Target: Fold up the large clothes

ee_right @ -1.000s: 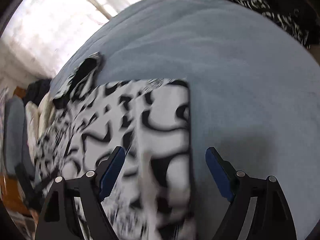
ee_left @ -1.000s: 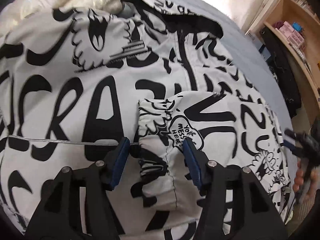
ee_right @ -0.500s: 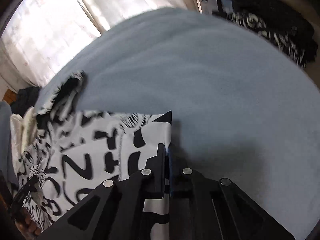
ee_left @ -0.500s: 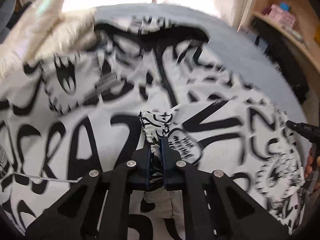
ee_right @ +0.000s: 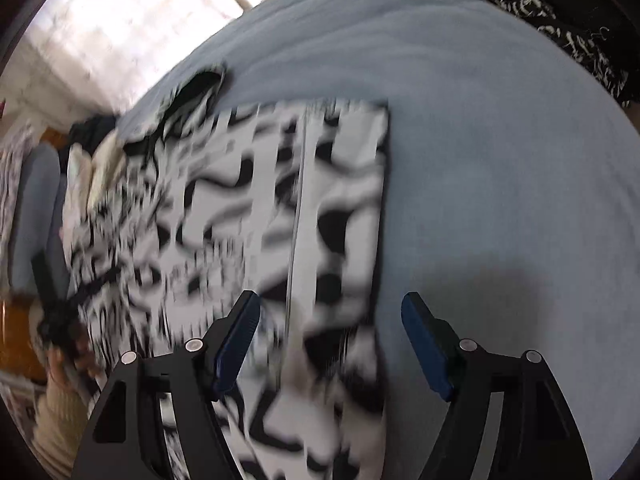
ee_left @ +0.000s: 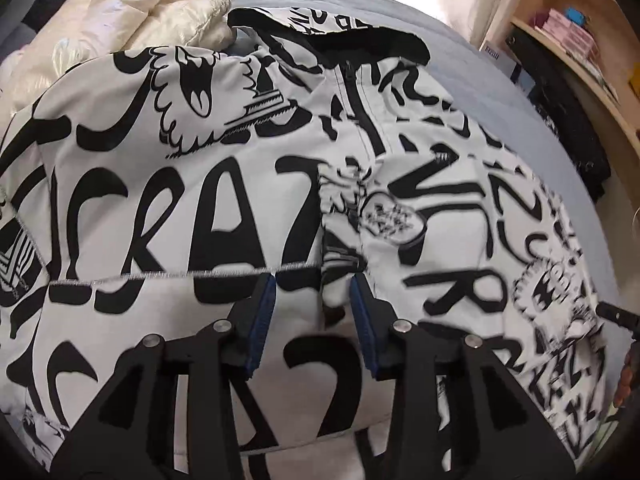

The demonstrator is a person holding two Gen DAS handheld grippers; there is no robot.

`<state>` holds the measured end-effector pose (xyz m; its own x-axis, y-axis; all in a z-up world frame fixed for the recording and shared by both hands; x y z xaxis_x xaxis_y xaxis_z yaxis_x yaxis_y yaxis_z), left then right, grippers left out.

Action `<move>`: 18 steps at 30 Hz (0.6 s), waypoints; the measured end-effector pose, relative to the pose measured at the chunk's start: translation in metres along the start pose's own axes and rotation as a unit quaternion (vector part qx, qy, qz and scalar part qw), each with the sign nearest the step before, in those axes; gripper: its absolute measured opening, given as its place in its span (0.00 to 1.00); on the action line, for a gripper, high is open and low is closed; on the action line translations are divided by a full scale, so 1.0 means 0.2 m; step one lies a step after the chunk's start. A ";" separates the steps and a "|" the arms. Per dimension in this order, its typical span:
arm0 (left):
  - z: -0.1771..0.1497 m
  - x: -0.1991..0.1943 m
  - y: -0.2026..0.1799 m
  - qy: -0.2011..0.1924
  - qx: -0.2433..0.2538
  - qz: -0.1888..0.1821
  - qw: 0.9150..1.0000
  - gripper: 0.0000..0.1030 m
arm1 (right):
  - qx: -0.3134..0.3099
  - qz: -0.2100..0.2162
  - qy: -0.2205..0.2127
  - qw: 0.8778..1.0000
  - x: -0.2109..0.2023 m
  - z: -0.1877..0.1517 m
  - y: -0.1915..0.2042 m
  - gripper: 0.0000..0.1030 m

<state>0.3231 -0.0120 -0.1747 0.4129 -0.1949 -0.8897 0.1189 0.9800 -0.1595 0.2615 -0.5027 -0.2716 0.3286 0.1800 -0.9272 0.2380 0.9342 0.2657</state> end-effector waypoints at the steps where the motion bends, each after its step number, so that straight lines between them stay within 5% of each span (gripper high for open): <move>1: -0.01 0.01 -0.01 0.002 -0.002 0.004 1.000 0.29 | -0.009 -0.009 0.007 1.000 0.03 -0.04 0.02 0.71; 2: -0.02 0.01 -0.02 0.004 -0.006 -0.004 1.000 0.08 | -0.019 -0.014 0.010 1.000 0.04 -0.07 0.03 0.51; 3: -0.02 0.01 -0.05 0.007 -0.008 -0.014 1.000 0.00 | -0.027 -0.024 0.014 0.999 0.05 -0.09 0.05 0.35; 5: -0.03 -0.04 -0.10 -0.016 0.002 -0.004 1.000 0.00 | -0.029 -0.038 -0.016 0.999 -0.02 -0.09 0.09 0.29; 7: -0.06 -0.04 -0.12 -0.028 0.019 0.020 0.999 0.00 | -0.025 -0.053 -0.044 0.997 -0.07 -0.11 0.10 0.29; 10: -0.08 0.00 -0.10 0.005 0.014 0.055 0.998 0.00 | -0.023 -0.067 -0.014 0.997 -0.02 -0.18 0.06 0.31; 15: -0.07 -0.26 -0.08 -0.058 0.006 0.024 0.998 0.00 | 0.002 -0.058 -0.058 0.997 -0.30 -0.16 0.07 0.57; 18: -0.08 -0.37 -0.13 -0.076 0.017 -0.002 0.997 0.00 | -0.020 -0.062 -0.080 0.995 -0.48 -0.17 0.19 0.58</move>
<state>0.2754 -0.0223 -0.1107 0.5439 -0.2058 -0.8135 0.1512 0.9776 -0.1463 0.2077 -0.4736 -0.1812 0.4414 0.0140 -0.8972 0.2504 0.9582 0.1382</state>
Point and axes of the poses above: each gripper's, at about its wrist camera, not at the fingertips, and x roughly the way its jaws point, y to its left, z to its top, the point moved 3 cm from there along x, roughly the way its jaws point, and after that the axes turned 3 degrees about y, right-handed, at the moved point
